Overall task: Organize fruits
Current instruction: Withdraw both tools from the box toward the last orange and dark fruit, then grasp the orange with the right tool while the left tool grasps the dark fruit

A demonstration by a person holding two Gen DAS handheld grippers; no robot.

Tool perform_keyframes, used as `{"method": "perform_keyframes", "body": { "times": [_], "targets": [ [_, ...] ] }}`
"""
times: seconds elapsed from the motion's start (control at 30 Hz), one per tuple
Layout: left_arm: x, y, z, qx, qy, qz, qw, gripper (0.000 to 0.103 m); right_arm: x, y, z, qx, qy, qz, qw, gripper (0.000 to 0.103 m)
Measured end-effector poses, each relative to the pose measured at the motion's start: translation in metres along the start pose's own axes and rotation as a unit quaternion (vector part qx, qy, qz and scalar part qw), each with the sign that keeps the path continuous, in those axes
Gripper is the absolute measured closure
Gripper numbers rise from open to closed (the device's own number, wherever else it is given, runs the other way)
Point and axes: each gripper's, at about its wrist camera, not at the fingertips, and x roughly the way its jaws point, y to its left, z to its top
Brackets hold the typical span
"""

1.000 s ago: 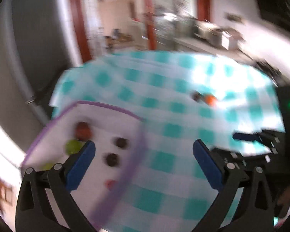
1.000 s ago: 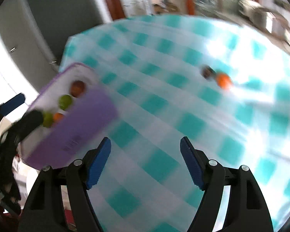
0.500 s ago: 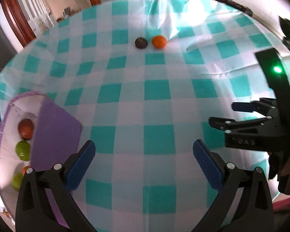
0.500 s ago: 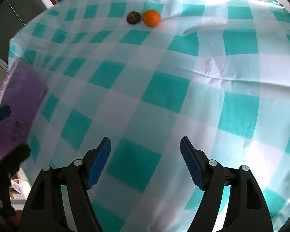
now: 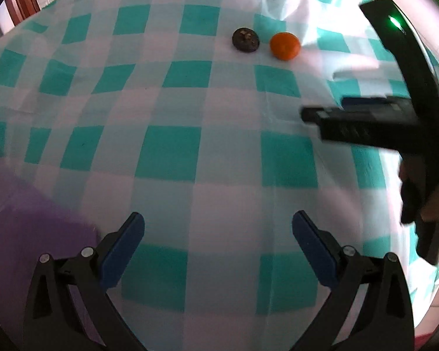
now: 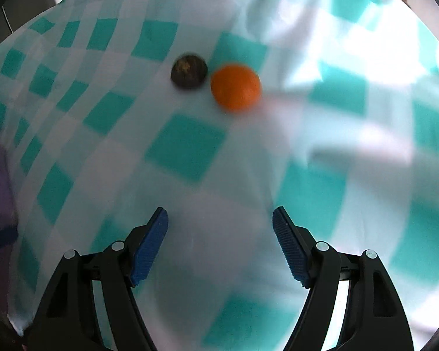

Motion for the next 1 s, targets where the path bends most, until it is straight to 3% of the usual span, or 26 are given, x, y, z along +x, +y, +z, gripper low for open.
{"method": "perform_keyframes", "body": {
  "times": [0.3,0.33,0.4,0.43,0.57,0.8,0.93,0.97,1.0],
  "targets": [
    [0.023,0.016,0.053,-0.034,-0.016,-0.014,0.9992,0.002,0.036,-0.012,0.072,-0.001,-0.039,-0.004,0.999,0.033],
    [0.025,0.018,0.059,-0.040,-0.015,-0.015,0.9990,0.002,0.037,-0.012,0.074,-0.006,-0.045,-0.003,0.999,0.037],
    [0.030,0.023,0.072,-0.055,-0.013,-0.018,0.9982,0.002,0.035,-0.015,0.076,-0.012,-0.058,-0.003,0.998,0.059],
    [0.033,0.025,0.079,-0.064,-0.013,-0.020,0.9977,0.002,0.034,-0.019,0.075,-0.007,-0.060,0.003,0.998,0.060],
    [0.046,0.026,0.106,-0.083,-0.011,-0.032,0.9959,0.002,0.017,-0.044,0.050,0.045,-0.071,-0.005,0.996,0.060],
    [0.086,-0.003,0.169,-0.080,-0.023,-0.042,0.9957,0.002,-0.020,-0.069,-0.037,0.116,-0.051,-0.038,0.991,0.060],
    [0.103,-0.020,0.198,-0.049,-0.045,0.000,0.9978,0.003,-0.030,-0.063,-0.057,0.115,-0.041,-0.039,0.992,0.060],
    [0.105,-0.024,0.201,-0.037,-0.048,0.018,0.9980,0.009,-0.031,-0.062,-0.060,0.117,-0.040,-0.039,0.992,0.060],
    [0.104,-0.027,0.200,-0.027,-0.053,0.029,0.9978,0.025,-0.032,-0.062,-0.062,0.117,-0.041,-0.040,0.991,0.060]
  ]
}}
